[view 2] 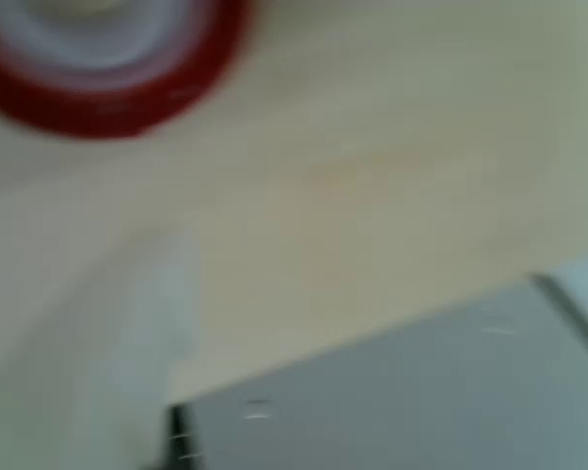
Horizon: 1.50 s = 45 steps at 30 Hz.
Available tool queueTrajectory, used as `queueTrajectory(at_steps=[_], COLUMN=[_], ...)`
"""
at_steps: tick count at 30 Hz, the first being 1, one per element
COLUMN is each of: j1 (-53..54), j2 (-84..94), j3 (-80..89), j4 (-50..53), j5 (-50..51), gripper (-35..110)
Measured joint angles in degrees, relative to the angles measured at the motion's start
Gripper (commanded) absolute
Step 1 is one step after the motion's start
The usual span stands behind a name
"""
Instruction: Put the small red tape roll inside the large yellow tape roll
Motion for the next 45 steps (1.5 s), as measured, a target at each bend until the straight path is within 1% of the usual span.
queueTrajectory(at_steps=[4, 12, 17, 26, 33, 35, 45], j1=[-0.3, -0.7, -1.4, -1.7, -1.3, -1.0, 0.2], j2=[0.1, -0.7, -7.0, -15.5, -21.6, -22.5, -22.7], j3=[6.9, 7.9, 7.0, -0.6, -10.0, -11.8, -12.1], j4=[-0.1, -0.1, -0.4, -0.1, -0.4, -0.1, -0.1], j5=[0.0, 0.0, 0.0, 0.1, 0.0, 0.0, -0.3], gripper=[22, 21, 21, 20, 8, 1, 0])
